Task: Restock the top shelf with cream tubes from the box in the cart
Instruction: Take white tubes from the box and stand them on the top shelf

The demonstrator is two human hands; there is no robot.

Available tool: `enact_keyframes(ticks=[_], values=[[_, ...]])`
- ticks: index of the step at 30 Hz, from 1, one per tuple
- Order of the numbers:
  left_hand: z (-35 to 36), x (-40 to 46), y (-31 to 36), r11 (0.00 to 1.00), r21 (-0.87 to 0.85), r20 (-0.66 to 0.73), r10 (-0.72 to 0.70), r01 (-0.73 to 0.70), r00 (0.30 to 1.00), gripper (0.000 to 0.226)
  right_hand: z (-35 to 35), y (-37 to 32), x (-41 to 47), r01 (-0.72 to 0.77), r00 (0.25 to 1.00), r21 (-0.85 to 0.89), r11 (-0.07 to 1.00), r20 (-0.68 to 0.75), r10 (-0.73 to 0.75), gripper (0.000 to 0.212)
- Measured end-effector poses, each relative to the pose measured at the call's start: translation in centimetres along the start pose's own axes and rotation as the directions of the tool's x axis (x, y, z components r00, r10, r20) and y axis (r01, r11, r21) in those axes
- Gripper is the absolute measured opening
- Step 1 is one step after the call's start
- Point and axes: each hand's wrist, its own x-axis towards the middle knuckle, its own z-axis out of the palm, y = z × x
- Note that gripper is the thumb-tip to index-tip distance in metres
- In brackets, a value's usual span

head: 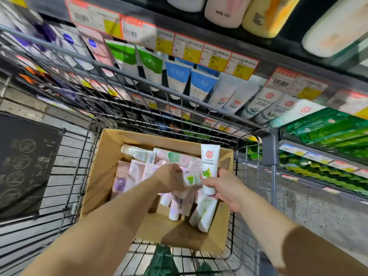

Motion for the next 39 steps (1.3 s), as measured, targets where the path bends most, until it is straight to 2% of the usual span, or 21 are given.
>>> enact_keyframes(ticks=[1, 3, 6, 7, 10, 12, 15, 17, 20, 22, 26, 29, 33, 36, 39], values=[[-1.0, -1.2, -0.6, 0.996, -0.094, 0.042, 0.0, 0.004, 0.999, 0.043, 0.2, -0.3, -0.6, 0.004, 1.0, -0.008, 1.0, 0.008, -0.004, 0.034], [-3.2, -3.7, -1.4, 0.984, -0.176, 0.085, 0.039, -0.023, 0.996, 0.027, 0.4, -1.0, -1.8, 0.027, 0.999, -0.035, 0.999, 0.018, -0.027, 0.035], [-6.4, -6.7, -1.3, 0.95, -0.3, 0.105, 0.125, -0.089, 0.987, 0.018, 0.9, -2.3, -4.1, 0.048, 0.996, -0.085, 0.995, 0.077, -0.041, 0.054], [-7.5, -7.7, -0.8, 0.928, -0.358, 0.09, 0.148, -0.107, 0.985, 0.017, 1.2, -2.9, -5.3, 0.031, 0.993, -0.067, 0.997, 0.116, -0.023, 0.054], [-10.1, -10.3, 1.1, 0.819, -0.561, 0.022, 0.163, -0.123, 0.986, 0.022, 1.9, -4.3, -8.7, -0.057, 0.966, 0.142, 0.988, 0.258, 0.019, 0.031], [-11.0, -11.7, 2.5, 0.738, -0.663, -0.021, 0.149, -0.125, 0.989, 0.017, 1.8, -5.0, -10.5, -0.061, 0.948, 0.287, 0.956, 0.317, -0.035, 0.021], [-11.7, -13.9, 5.2, 0.583, -0.8, -0.086, 0.12, -0.14, 0.989, 0.017, 1.5, -6.0, -13.3, 0.002, 0.95, 0.382, 0.924, 0.288, -0.122, 0.018], [-11.2, -15.7, 7.6, 0.537, -0.832, -0.062, 0.153, -0.136, 0.986, 0.016, 0.9, -6.5, -14.7, 0.061, 0.943, 0.442, 0.895, 0.268, -0.196, 0.021], [-9.7, -18.0, 11.2, 0.554, -0.819, -0.013, 0.235, -0.146, 0.972, 0.013, -0.8, -6.8, -16.8, 0.145, 0.945, 0.522, 0.841, 0.18, -0.274, 0.026], [-8.8, -19.1, 13.8, 0.574, -0.798, -0.034, 0.266, -0.186, 0.963, 0.023, -2.8, -6.5, -18.3, 0.193, 0.941, 0.553, 0.81, 0.129, -0.312, 0.029], [-7.0, -21.4, 20.4, 0.606, -0.75, -0.128, 0.261, -0.266, 0.957, 0.023, -8.5, -4.6, -22.1, 0.32, 0.919, 0.536, 0.781, 0.026, -0.394, 0.017], [-4.3, -23.1, 26.7, 0.608, -0.714, -0.151, 0.35, -0.347, 0.925, 0.025, -14.9, -1.5, -26.4, 0.425, 0.89, 0.527, 0.736, -0.094, -0.447, 0.012], [3.5, -26.7, 37.8, 0.587, -0.664, -0.158, 0.495, -0.463, 0.854, 0.018, -26.0, 5.6, -33.4, 0.571, 0.814, 0.484, 0.663, -0.231, -0.532, 0.02], [10.7, -29.7, 46.6, 0.597, -0.609, -0.085, 0.605, -0.522, 0.792, 0.014, -34.3, 11.9, -38.8, 0.683, 0.73, 0.375, 0.627, -0.38, -0.568, 0.023], [17.3, -32.4, 54.8, 0.599, -0.561, 0.018, 0.699, -0.571, 0.715, 0.017, -41.8, 17.5, -44.6, 0.74, 0.654, 0.3, 0.601, -0.528, -0.541, 0.035]])
